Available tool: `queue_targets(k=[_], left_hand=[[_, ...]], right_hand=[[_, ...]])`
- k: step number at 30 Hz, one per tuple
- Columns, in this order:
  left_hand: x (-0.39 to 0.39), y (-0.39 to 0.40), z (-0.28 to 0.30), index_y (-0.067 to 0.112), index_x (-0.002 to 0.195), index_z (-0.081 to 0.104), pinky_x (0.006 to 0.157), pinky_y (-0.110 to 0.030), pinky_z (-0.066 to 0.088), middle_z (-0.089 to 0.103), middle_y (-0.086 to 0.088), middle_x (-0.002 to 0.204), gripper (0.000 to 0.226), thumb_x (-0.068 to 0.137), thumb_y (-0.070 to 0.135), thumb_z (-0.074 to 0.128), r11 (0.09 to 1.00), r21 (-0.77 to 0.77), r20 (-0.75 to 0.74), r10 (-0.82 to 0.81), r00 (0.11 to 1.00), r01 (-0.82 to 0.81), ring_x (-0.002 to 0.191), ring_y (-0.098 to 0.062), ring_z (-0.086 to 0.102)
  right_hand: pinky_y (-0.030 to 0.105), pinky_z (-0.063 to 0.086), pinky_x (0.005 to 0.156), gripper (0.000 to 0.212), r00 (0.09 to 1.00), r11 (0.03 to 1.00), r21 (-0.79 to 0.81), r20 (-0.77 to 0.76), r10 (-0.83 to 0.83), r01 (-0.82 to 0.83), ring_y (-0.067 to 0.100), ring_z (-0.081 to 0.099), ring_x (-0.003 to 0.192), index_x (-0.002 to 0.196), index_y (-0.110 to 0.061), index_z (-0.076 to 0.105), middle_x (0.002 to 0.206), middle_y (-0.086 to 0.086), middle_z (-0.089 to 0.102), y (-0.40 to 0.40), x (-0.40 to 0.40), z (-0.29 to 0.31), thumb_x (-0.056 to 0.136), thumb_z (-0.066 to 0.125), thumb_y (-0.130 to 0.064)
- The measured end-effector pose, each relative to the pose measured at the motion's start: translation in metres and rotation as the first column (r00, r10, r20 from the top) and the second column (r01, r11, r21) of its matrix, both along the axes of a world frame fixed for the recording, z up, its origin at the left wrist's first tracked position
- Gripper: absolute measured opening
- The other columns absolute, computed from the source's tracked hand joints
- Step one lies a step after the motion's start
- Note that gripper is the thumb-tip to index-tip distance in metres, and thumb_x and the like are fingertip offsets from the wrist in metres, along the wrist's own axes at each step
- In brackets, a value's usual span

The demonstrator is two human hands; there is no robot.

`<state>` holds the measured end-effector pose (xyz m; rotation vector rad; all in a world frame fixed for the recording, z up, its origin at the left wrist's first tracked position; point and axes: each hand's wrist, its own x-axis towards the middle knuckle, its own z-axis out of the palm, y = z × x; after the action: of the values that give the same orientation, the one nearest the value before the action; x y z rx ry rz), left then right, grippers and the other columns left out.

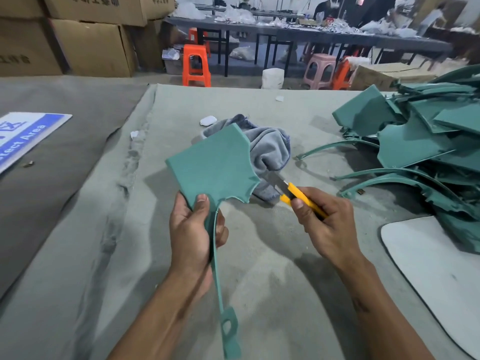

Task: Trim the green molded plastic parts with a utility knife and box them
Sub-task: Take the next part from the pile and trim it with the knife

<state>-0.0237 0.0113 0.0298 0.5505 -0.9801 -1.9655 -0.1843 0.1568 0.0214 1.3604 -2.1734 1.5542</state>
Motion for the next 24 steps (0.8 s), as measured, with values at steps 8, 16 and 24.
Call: queue_targets(k=[8,16,24], left_hand=[[-0.001,0.005,0.001,0.02,0.104,0.057,0.041,-0.019,0.038,0.056,0.005,0.065,0.023,0.107,0.003,0.041,0.989,-0.107,0.03,0.105,0.994,-0.101,0.045,-0.008,0.045],[-0.002,0.0,-0.01,0.028,0.113,0.056,0.083,-0.047,0.05,0.067,-0.003,0.104,0.017,0.1,0.02,0.048,0.897,-0.332,0.04,0.322,0.946,-0.291,0.092,-0.029,0.061],[-0.002,0.008,-0.007,0.025,0.12,0.049,0.088,-0.023,0.05,0.067,0.016,0.11,0.019,0.105,0.018,0.04,0.795,-0.489,0.061,0.442,0.895,-0.359,0.101,-0.009,0.065]], right_hand=[[0.032,0.034,0.047,0.023,0.983,0.981,0.065,-0.037,-0.18,0.182,0.014,0.044,0.046,0.105,-0.028,0.078,0.052,-0.004,0.048,-0.006,0.002,-0.003,0.101,0.059,-0.041],[0.033,0.035,0.048,0.03,0.999,0.996,0.085,0.026,0.018,-0.02,0.012,0.044,0.048,0.096,-0.022,0.075,0.055,-0.005,0.048,-0.022,0.036,-0.006,0.1,0.056,-0.045],[0.042,0.039,0.047,0.034,0.998,0.996,0.083,0.065,-0.029,0.023,0.018,0.043,0.048,0.092,-0.021,0.07,0.056,0.002,0.048,-0.032,0.054,-0.008,0.103,0.051,-0.047]])
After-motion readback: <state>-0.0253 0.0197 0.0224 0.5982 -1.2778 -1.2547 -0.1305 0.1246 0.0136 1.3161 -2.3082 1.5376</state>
